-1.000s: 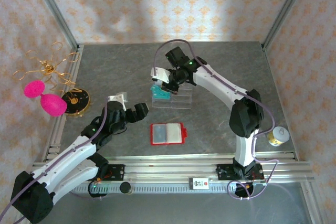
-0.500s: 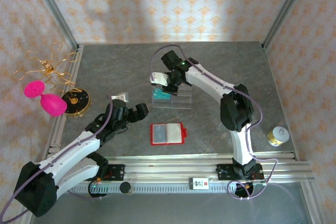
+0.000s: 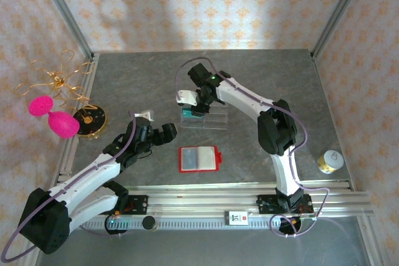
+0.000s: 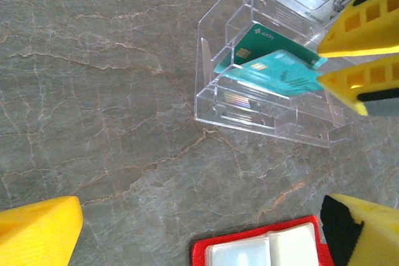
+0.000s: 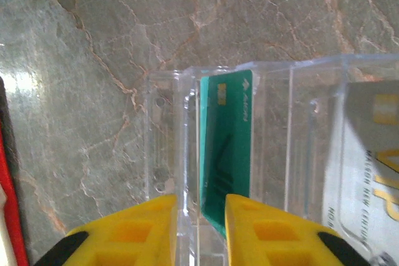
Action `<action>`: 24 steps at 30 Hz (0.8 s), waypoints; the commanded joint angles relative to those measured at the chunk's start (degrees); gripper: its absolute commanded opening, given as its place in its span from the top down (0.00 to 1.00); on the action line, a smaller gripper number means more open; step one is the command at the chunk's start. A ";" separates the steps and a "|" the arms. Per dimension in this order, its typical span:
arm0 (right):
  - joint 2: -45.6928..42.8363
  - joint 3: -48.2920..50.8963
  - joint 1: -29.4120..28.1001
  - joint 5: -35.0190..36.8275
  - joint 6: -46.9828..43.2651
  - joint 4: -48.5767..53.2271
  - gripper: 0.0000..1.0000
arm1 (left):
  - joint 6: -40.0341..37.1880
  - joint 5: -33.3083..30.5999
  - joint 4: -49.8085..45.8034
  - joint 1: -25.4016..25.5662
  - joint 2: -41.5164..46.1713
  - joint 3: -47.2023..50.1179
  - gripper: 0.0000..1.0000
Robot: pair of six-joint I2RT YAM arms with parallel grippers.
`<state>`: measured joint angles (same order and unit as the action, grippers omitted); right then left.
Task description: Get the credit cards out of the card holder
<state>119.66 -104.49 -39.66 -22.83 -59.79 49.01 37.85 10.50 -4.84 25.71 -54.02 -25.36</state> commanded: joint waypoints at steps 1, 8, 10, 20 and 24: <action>-0.23 -2.68 -0.42 1.03 2.66 -2.77 0.71 | 0.30 1.36 2.37 -0.75 0.32 -0.79 0.01; -9.30 2.02 -1.00 -7.20 14.26 -13.77 0.63 | 2.58 4.88 6.06 -1.54 1.55 1.10 0.01; -12.64 6.12 -1.68 -7.15 21.27 -19.59 0.63 | 2.54 4.89 6.33 -1.64 2.75 1.26 0.01; -30.30 35.56 -8.04 2.53 58.44 -41.86 0.61 | 11.31 2.44 12.02 -2.70 15.00 10.14 0.01; -32.28 41.56 -11.93 9.15 67.30 -37.96 0.58 | 18.36 1.84 14.75 -3.34 21.47 15.26 0.01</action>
<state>88.68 -65.65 -49.95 -20.23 -3.84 11.51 49.63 14.15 5.93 23.20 -35.46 -12.56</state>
